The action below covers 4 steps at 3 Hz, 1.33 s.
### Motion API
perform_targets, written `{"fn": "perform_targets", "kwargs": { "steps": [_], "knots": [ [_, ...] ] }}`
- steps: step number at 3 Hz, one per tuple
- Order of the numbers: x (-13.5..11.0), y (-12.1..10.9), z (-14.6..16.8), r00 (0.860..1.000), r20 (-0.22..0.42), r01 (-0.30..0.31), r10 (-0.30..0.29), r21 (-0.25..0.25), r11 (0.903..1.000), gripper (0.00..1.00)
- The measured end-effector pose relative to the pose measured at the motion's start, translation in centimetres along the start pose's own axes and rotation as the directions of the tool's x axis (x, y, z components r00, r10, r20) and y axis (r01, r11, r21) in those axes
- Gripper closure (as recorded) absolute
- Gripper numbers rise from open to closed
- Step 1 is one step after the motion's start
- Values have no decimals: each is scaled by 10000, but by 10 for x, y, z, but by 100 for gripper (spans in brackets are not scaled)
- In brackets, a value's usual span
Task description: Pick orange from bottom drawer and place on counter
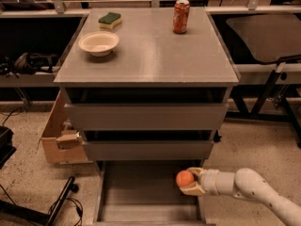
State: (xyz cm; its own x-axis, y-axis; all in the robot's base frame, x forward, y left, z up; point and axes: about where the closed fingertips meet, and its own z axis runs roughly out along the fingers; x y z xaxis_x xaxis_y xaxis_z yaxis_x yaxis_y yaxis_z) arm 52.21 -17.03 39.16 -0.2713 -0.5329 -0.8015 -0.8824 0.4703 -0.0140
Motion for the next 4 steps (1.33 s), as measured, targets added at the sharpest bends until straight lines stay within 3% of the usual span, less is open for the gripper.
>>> {"fn": "perform_targets", "kwargs": {
  "steps": [1,2,3,4],
  "knots": [
    [-42,40,-74,9992,93,-397,395,237,9989,100],
    [-103,64,-145,9978,483,-488,451,784,9957,100],
    [-167,62,-189,9961,785,-511,404,1399,9889,100],
    [-208,54,-207,9988,262,-466,424,1873,9812,100]
  ]
}}
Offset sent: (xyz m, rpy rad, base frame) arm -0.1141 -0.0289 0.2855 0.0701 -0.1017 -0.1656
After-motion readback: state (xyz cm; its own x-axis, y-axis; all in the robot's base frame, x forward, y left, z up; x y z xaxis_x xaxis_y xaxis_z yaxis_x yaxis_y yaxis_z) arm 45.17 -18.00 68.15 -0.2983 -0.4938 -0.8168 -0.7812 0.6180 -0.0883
